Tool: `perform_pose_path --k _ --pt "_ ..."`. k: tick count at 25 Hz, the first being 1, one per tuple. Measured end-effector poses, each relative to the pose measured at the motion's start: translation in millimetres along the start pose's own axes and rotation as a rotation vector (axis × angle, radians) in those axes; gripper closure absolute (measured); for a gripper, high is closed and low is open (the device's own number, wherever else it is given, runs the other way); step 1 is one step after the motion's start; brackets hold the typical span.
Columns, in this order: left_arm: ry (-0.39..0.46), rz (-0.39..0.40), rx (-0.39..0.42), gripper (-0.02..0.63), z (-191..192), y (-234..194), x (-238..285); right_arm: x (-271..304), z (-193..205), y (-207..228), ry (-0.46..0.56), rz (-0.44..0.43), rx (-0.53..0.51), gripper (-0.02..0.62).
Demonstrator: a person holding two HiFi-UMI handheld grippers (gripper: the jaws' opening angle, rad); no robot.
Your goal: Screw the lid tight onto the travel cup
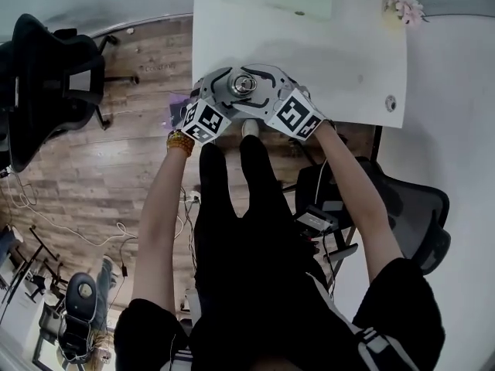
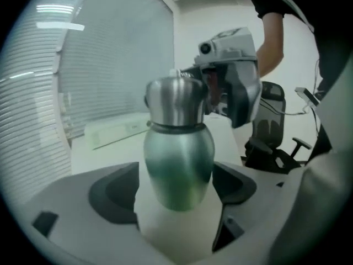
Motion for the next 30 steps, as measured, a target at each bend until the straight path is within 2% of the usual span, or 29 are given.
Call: perform_pose_path --k 3,7,8,9,10,12,14,17,21,24,27,30 --pt "0.005 -0.151 -0.078 0.187 -4.0 7.1 -10.9 -13.2 -12.9 -10.6 0.046 0.059 0.006 0.241" --pt "-0.021 -0.351 -0.206 0.187 -16.9 24.3 -6.9 -14.3 -20.7 -18.1 0.018 0.194 0.042 0.248" --pt "-0.027 -0.396 -0.238 0.189 -21.1 27.8 -3.5 -12.8 -20.9 -18.4 0.010 0.231 0.057 0.275" --pt "-0.033 -0.438 -0.265 0.189 -25.7 30.6 0.1 -11.3 -21.0 -18.8 0.007 0.267 0.067 0.329" --pt "-0.039 -0.477 -0.287 0.196 -30.1 32.7 3.5 -9.8 -20.9 -19.6 0.004 0.296 0.075 0.348" --pt "-0.055 -0.541 -0.320 0.232 -36.0 33.5 8.7 -7.6 -20.3 -20.5 -0.004 0.331 0.081 0.345" --pt "-0.057 -0.565 -0.332 0.233 -37.8 32.1 11.3 -7.6 -19.6 -18.6 -0.012 0.337 0.076 0.345" --pt "-0.045 -0.531 -0.305 0.235 -36.4 31.3 11.2 -9.5 -18.0 -15.7 -0.031 0.298 0.044 0.350" --pt "-0.007 -0.417 -0.242 0.235 -28.8 25.1 6.2 -8.2 -18.9 -9.2 -0.059 0.195 -0.001 0.352" --pt "0.017 -0.284 -0.184 0.235 -23.9 13.1 1.6 -7.8 -19.4 3.8 -0.058 0.074 -0.005 0.353" --pt "0.076 -0.115 -0.114 0.235 -15.4 0.1 -3.0 -5.9 -17.6 13.3 -0.041 -0.039 -0.011 0.357" --pt "0.098 0.038 -0.029 0.233 -13.3 -12.8 -4.0 -3.8 -17.7 14.8 -0.027 -0.085 -0.057 0.354"
Point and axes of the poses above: the fingertips, and each gripper's own axes: x forward along the fingers, y to its right, z out of its underside, the point moved 10 cm from there along -x, backward along the fingers, and after that the axes turned 8 degrees about x, right-handed, at the moved point
